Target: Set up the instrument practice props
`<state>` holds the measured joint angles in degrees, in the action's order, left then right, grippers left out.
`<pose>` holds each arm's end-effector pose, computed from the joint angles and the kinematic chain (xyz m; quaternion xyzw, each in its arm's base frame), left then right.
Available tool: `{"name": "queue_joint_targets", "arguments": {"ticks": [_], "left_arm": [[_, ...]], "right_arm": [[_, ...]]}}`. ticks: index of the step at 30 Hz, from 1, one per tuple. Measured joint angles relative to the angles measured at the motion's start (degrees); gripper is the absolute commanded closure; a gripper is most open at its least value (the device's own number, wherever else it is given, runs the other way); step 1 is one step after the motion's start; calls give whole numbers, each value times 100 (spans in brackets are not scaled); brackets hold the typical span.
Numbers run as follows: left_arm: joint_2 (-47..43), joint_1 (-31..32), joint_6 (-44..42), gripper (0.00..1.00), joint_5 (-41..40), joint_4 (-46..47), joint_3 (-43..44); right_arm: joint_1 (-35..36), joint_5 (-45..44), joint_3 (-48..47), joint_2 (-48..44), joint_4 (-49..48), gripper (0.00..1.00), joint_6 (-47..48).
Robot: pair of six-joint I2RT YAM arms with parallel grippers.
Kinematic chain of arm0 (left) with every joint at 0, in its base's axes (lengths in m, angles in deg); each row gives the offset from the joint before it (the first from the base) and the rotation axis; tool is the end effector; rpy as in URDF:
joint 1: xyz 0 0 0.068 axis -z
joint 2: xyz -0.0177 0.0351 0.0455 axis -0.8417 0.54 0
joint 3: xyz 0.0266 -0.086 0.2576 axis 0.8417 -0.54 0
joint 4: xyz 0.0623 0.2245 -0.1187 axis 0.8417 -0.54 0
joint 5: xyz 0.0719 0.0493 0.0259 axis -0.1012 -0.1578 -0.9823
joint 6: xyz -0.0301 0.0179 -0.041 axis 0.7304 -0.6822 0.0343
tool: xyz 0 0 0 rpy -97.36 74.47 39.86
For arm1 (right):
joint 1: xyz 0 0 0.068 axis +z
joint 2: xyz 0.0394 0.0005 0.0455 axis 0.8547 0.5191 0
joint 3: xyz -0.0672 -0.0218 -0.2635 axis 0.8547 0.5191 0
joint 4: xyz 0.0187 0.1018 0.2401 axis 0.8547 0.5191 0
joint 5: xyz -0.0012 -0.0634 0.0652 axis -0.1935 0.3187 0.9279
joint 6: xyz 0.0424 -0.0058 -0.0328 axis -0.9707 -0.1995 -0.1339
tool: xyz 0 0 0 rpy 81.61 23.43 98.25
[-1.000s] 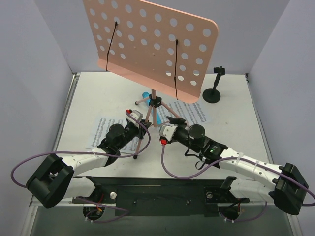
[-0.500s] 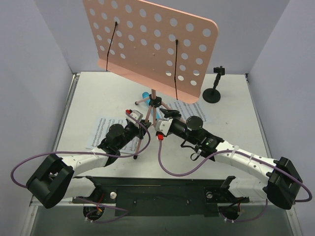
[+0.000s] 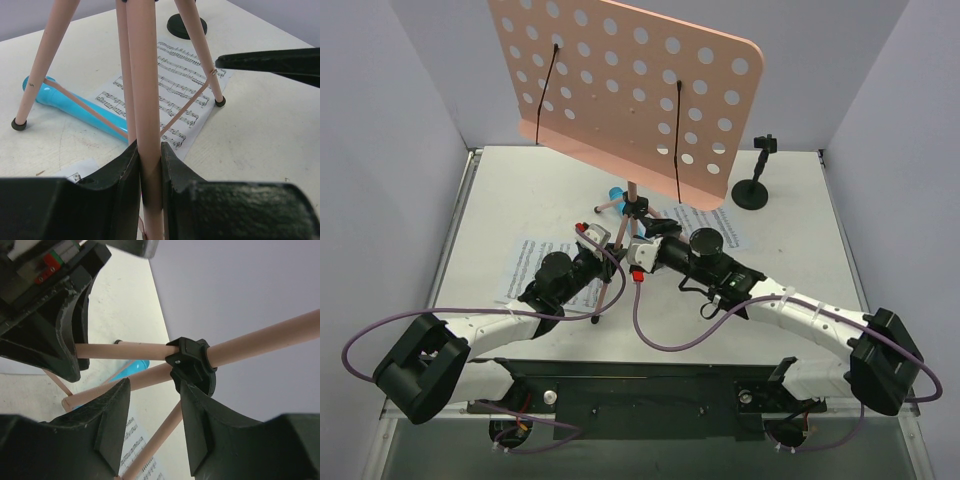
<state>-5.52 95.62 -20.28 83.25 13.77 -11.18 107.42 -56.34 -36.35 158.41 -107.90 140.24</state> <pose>0.1999 -0.1610 0.2191 0.2246 0.6877 -0.2810 0.6306 0.1858 0.2234 0.3172 -0.5603 0.3470 0.0418 0.7510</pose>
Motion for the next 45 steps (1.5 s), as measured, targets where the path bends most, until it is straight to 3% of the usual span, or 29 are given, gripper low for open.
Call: {"name": "queue_joint_targets", "arguments": {"ticks": [15, 45], "left_arm": [[0, -17, 0, 100, -57, -4, 0], [2, -15, 0, 100, -11, -4, 0]], "right_arm": [[-179, 92, -15, 282, -142, 64, 415], [-409, 190, -138, 385, -282, 65, 229]]}}
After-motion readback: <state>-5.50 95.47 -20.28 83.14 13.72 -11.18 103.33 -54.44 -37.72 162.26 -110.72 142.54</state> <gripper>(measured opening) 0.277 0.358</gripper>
